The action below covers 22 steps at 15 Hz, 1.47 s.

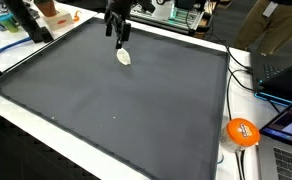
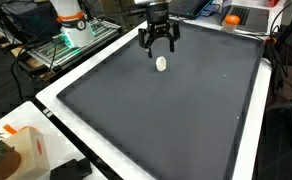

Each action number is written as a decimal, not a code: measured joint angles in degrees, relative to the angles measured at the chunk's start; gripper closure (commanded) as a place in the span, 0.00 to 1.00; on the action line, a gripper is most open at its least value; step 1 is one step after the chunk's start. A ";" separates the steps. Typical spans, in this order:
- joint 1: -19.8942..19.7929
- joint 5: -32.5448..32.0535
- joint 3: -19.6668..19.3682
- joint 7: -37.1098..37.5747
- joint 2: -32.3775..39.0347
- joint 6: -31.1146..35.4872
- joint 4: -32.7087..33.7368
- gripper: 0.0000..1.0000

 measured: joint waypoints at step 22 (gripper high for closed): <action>1.50 -32.34 -2.39 24.73 -1.36 6.89 -2.30 0.00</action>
